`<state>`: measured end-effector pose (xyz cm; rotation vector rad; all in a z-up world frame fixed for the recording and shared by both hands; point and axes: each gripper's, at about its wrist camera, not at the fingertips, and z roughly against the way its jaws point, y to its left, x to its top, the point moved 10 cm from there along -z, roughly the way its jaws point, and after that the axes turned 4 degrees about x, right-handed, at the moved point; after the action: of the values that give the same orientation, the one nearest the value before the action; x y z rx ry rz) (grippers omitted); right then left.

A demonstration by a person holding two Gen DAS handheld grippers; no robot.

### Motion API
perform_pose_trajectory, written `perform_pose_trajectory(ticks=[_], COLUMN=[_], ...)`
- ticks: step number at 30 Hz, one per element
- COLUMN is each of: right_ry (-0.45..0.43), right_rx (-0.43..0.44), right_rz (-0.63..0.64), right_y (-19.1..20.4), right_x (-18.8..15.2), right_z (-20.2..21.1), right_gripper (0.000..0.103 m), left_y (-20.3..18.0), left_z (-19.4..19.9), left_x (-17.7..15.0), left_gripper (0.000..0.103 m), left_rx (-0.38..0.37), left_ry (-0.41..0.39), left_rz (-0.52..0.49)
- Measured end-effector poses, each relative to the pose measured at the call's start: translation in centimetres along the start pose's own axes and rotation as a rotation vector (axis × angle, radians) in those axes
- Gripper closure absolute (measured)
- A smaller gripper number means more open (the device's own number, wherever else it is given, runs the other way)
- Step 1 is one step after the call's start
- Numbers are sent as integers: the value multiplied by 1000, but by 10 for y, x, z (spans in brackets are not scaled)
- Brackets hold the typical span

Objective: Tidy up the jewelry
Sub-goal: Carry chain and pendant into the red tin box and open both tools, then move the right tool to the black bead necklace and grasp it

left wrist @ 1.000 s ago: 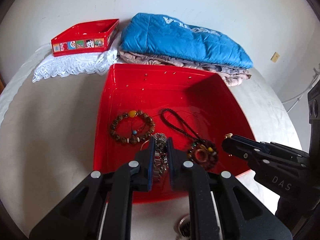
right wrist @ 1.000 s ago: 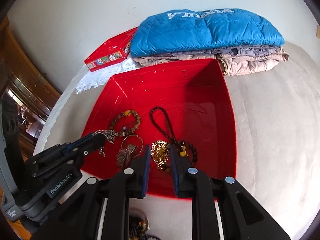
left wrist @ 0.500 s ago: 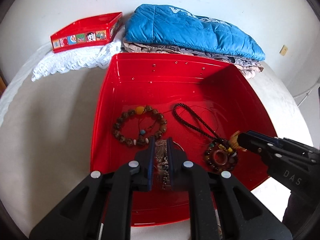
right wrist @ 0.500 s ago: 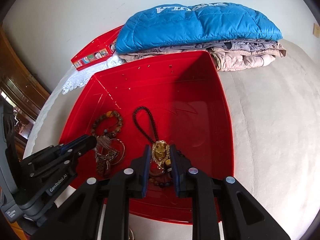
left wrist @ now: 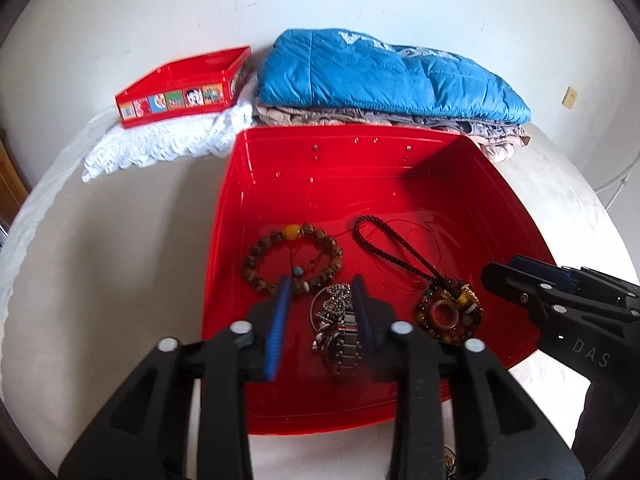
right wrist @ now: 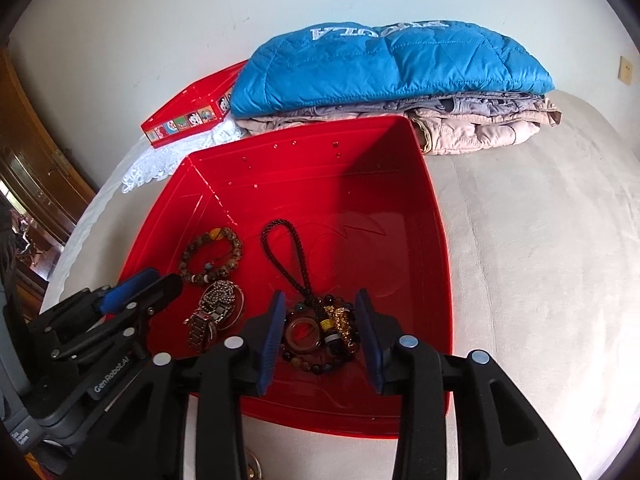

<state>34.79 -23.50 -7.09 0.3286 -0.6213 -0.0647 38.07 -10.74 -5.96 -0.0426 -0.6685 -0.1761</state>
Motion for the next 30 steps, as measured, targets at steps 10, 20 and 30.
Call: perform_pose_trajectory(ticks=[10, 20, 30], right_ry=[-81, -95, -14], right_rx=[-37, -101, 36], right_rz=[23, 71, 129], right_y=[3, 5, 41], right_x=[10, -13, -80], right_z=[32, 71, 88], right_gripper=[24, 4, 4], left_y=[5, 43, 65], left_z=[29, 69, 100], left_x=[10, -8, -83], left_gripper=[31, 12, 7], left_rx=[1, 120, 69], left_ry=[-70, -87, -31], left_rz=[27, 55, 113])
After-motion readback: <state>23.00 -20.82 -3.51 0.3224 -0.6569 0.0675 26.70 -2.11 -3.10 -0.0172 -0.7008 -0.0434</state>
